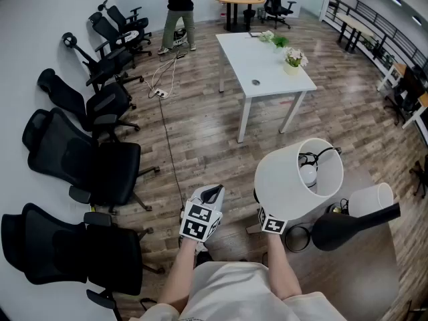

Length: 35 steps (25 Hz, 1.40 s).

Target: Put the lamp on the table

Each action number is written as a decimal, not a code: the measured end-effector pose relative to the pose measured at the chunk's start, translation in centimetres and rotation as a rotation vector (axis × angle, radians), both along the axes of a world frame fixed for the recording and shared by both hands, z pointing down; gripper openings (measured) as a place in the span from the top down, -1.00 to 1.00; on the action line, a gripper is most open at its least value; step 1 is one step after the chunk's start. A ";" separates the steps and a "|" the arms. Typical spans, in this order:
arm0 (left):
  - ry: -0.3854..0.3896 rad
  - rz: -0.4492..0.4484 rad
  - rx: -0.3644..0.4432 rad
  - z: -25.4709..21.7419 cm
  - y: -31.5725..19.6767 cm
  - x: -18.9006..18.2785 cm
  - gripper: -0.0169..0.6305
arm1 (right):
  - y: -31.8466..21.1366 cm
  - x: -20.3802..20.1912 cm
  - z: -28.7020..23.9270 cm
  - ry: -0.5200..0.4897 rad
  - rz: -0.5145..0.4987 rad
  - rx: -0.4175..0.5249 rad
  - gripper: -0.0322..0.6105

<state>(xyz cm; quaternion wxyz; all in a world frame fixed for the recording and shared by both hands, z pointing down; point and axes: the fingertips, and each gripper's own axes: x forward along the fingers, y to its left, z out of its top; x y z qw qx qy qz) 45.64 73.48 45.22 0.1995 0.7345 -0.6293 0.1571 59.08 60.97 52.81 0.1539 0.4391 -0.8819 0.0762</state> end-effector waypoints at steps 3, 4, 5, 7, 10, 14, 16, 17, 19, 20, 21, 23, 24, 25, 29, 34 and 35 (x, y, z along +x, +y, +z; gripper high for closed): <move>0.007 0.001 -0.004 0.0 -1.2 -3.3 0.95 | -2.0 -3.4 -0.9 -0.009 0.025 0.020 0.36; 0.007 0.005 -0.004 -0.1 -1.6 -4.3 0.94 | -2.6 -4.5 -1.2 -0.009 0.035 0.025 0.36; 0.008 0.012 -0.002 -0.2 -2.1 -5.2 0.95 | -3.1 -5.5 -1.5 -0.009 0.045 0.031 0.36; 0.008 0.034 0.004 -0.5 -3.3 -6.6 0.95 | -4.1 -7.1 -2.3 -0.011 0.071 0.042 0.36; -0.026 0.072 0.009 -1.0 -5.1 -8.9 0.95 | -4.6 -8.9 -3.2 -0.030 0.135 0.042 0.36; -0.062 0.113 0.022 -1.8 -8.1 -12.5 0.95 | -5.3 -11.0 -3.3 -0.011 0.186 0.024 0.35; -0.139 0.124 0.035 -2.3 -8.9 -14.2 0.94 | -5.7 -12.0 -3.1 0.024 0.187 0.032 0.35; -0.168 0.130 0.040 -2.4 -8.8 -14.9 0.94 | -5.9 -12.6 -3.1 0.038 0.185 0.043 0.35; -0.168 0.146 0.043 -2.1 -8.1 -15.9 0.95 | -6.2 -13.6 -3.5 0.055 0.183 0.071 0.35; -0.149 0.157 0.038 -1.6 -7.7 -16.2 0.94 | -6.3 -14.2 -3.9 0.059 0.180 0.081 0.36; -0.129 0.167 0.029 -1.0 -7.4 -16.6 0.94 | -6.4 -14.7 -4.2 0.060 0.173 0.088 0.36; -0.103 0.171 0.010 0.0 -7.3 -17.7 0.94 | -6.7 -16.1 -4.3 0.055 0.158 0.091 0.36; -0.095 0.166 0.005 0.3 -7.4 -18.4 0.94 | -7.0 -16.9 -4.2 0.051 0.152 0.089 0.36; -0.087 0.160 0.002 0.4 -7.8 -19.1 0.95 | -7.4 -17.6 -4.0 0.047 0.146 0.085 0.36; -0.059 0.144 0.000 0.5 -9.7 -21.2 0.95 | -9.5 -19.6 -2.7 0.046 0.139 0.059 0.36; -0.126 0.175 0.001 0.4 -15.0 -22.3 0.95 | -15.3 -22.2 -2.5 0.036 0.110 0.054 0.36; -0.143 0.187 0.005 0.1 -16.2 -22.5 0.95 | -16.5 -22.9 -2.6 0.033 0.102 0.055 0.36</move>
